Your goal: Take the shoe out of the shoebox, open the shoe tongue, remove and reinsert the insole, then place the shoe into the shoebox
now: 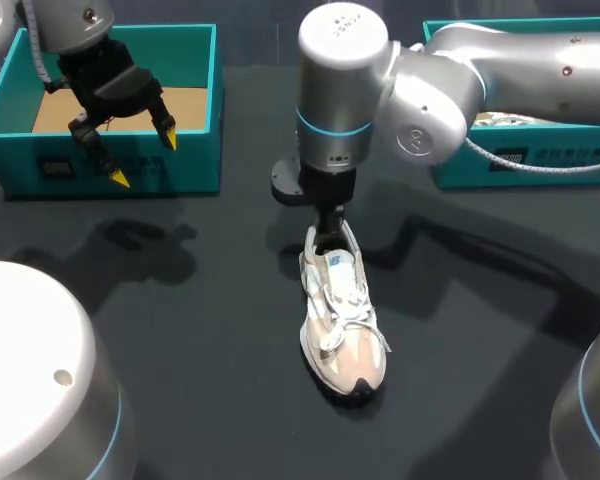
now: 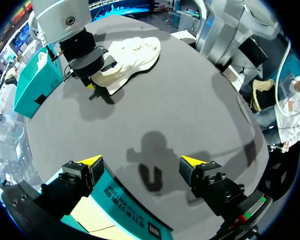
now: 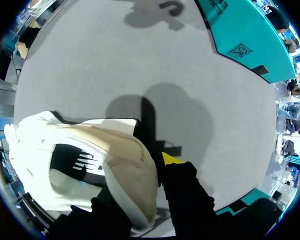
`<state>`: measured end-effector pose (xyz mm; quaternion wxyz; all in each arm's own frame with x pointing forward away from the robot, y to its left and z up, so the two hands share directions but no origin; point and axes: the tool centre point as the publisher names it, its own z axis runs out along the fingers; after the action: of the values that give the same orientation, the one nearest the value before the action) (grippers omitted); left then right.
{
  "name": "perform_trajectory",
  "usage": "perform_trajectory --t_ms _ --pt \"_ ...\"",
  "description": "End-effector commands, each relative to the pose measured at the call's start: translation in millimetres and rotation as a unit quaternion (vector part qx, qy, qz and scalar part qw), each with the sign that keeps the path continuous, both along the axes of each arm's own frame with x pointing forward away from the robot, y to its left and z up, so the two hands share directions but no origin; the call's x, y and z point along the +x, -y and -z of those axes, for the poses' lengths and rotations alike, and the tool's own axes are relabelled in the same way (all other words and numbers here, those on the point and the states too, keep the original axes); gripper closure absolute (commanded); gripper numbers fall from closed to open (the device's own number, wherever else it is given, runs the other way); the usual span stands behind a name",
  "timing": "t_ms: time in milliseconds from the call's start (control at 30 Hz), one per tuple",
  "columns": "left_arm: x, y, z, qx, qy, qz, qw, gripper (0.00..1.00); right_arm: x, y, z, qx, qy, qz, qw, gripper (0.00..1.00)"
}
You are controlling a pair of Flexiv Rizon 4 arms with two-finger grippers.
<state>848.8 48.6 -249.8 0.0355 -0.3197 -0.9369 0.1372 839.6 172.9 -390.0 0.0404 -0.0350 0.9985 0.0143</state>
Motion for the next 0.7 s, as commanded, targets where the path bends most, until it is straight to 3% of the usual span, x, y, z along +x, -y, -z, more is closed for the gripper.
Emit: perform_trajectory --t_ms 33,367,700 --pt "-1.0 -0.8 0.0 0.001 0.001 0.0 1.0 0.0 -4.7 -0.2 -5.5 -0.004 0.005 -0.001 1.0 1.0" --pt "-1.0 -0.8 0.0 0.001 0.001 0.0 1.0 0.0 -9.9 12.0 -56.2 -0.014 0.007 0.001 1.0 1.0" --pt "-1.0 -0.8 0.0 0.001 0.001 0.0 1.0 0.0 -1.0 28.7 -129.2 -0.05 0.024 -0.006 0.998 1.0"
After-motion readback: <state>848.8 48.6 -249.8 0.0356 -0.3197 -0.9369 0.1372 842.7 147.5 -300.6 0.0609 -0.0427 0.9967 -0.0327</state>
